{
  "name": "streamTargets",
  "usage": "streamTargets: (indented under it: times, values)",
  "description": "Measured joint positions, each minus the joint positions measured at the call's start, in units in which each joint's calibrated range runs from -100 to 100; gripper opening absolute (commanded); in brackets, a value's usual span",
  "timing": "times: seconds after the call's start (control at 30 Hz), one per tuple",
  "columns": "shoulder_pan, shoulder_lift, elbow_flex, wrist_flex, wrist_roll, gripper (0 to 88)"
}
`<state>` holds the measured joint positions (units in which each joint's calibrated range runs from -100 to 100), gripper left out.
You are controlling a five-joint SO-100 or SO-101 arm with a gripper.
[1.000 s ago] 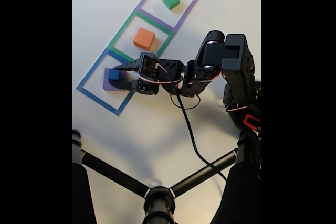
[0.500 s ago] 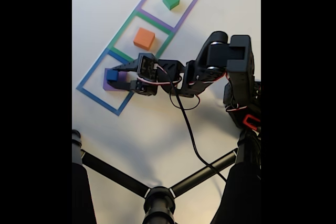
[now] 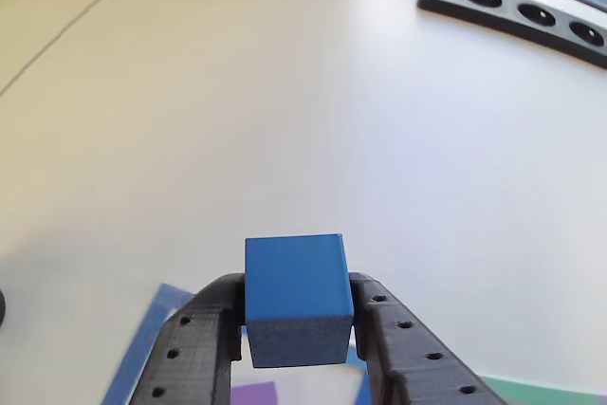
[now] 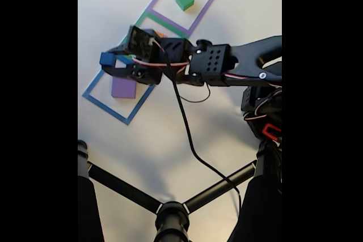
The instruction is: Tower of hanoi
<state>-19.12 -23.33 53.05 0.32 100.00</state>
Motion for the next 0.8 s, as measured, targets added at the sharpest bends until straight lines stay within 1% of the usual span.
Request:
streamTargets:
  times: [0.1, 0.3, 0.43, 0.6, 0.8]
  values:
    - [2.5, -2.44, -8.25, 13.8, 0.0, 1.2]
    - [7.29, -3.61, -30.7, 44.1, 0.0, 1.1]
    - [10.08, -3.61, -42.48, 60.05, 0.0, 1.1]
    - [14.28, -3.95, -51.93, 72.65, 0.0, 1.1]
    - [20.67, -5.13, -56.15, 80.3, 0.0, 1.4]
